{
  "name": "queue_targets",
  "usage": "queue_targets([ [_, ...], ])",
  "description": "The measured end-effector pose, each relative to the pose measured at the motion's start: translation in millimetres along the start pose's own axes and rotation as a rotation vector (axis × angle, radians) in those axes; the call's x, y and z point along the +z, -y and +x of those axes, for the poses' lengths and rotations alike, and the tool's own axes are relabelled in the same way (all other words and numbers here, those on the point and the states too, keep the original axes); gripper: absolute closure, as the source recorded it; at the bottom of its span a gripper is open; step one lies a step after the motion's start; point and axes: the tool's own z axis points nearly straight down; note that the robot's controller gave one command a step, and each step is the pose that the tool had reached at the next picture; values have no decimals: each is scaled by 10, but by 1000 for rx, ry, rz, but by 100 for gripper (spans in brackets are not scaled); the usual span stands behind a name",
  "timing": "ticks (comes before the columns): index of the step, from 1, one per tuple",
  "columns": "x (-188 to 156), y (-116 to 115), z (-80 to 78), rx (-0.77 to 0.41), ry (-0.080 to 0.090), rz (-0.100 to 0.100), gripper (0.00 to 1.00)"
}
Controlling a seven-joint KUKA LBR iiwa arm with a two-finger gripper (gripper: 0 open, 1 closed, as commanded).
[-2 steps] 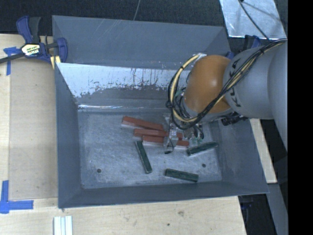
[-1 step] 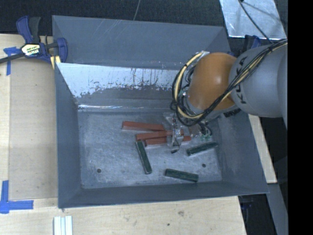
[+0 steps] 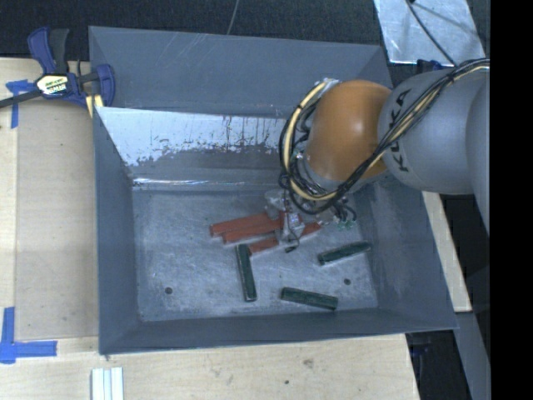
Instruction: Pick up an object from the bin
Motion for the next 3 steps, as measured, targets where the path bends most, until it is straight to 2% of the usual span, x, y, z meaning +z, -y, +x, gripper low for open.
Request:
queue_targets([
  [1, -1138, 821, 18, 9, -5, -5, 100],
  [2, -1138, 820, 17, 9, -5, -5, 0],
  [3, -1138, 820, 17, 9, -5, -5, 0],
])
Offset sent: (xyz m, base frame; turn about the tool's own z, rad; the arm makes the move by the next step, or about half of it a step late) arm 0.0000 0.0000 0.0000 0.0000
